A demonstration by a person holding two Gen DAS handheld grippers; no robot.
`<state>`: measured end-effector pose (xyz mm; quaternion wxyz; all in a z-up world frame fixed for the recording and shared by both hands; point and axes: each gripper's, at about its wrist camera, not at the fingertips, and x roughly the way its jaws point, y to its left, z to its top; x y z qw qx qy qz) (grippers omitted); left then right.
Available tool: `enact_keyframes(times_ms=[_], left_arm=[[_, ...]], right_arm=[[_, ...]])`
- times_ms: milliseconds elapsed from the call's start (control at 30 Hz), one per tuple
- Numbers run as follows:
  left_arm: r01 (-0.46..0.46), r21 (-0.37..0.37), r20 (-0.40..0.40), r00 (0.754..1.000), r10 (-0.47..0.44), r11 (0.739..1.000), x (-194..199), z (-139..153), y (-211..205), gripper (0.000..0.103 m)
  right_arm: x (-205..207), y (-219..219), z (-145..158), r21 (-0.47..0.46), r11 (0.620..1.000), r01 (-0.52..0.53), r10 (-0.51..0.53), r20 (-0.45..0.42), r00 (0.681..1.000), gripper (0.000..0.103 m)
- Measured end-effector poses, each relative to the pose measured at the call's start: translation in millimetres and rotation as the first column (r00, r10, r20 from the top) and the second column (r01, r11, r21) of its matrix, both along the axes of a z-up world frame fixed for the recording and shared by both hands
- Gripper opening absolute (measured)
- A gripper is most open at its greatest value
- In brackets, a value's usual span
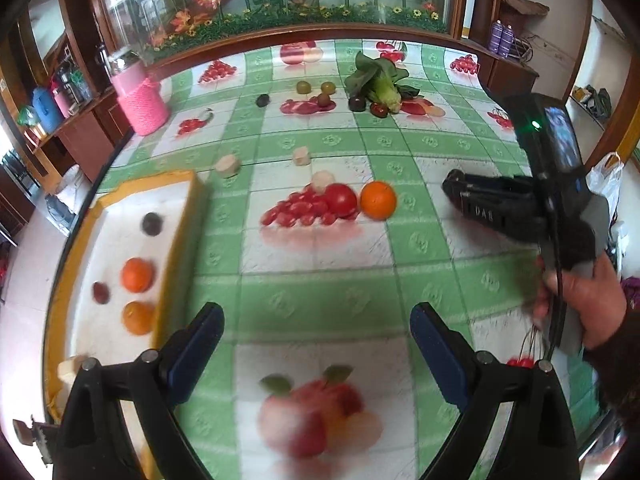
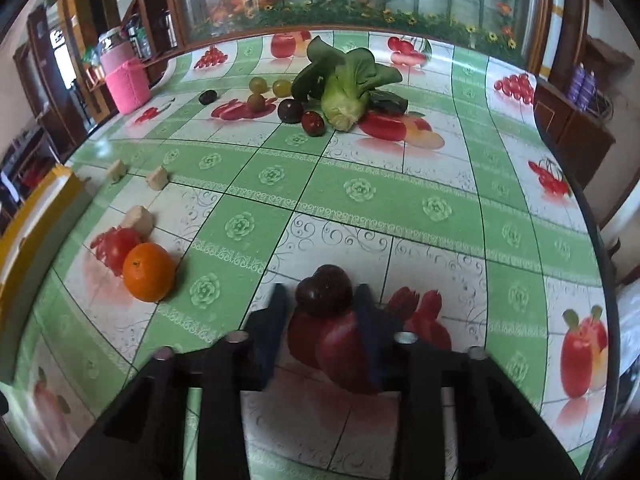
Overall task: Organize fruits
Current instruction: 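Grasp a dark plum with the right gripper while the left gripper grasps a tangerine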
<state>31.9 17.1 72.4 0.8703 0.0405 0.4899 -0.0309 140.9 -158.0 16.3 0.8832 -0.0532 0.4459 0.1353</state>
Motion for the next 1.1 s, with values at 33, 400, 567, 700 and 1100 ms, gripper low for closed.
enact_keyframes(times_ms=[33,400,567,700,1100], left_arm=[[-0.006,-0.015,-0.01,1.0,0.006,1.0,8.8,-3.9,-4.6,0.096],[-0.158,-0.175,-0.052,0.987,0.151,0.972,79.2,-40.7,-32.6,0.089],[-0.185,-0.122,-0.056,0.982,0.18,0.975,99.5,-56.0,-40.8,0.065],[-0.155,-0.13,-0.036,0.988,0.152,0.979,96.3,-55.2,-35.3,0.038],[-0.057,-0.25,-0.069,0.997,0.041,0.967,18.0,-47.6,8.2,0.033]], right_arm=[[-0.8,-2.9,0.3,0.012,1.0,-0.001,0.001,0.003,1.0,0.024],[-24.7,-35.6,12.3,0.098,0.995,0.034,-0.037,0.021,0.999,0.024],[-23.8,-39.6,11.3,0.146,0.988,0.049,-0.049,-0.007,0.999,0.024],[-28.0,-37.0,13.9,0.151,0.988,0.037,-0.037,-0.005,0.999,0.024],[-71.0,-30.1,17.0,0.155,0.988,0.017,-0.013,-0.028,1.0,0.024]])
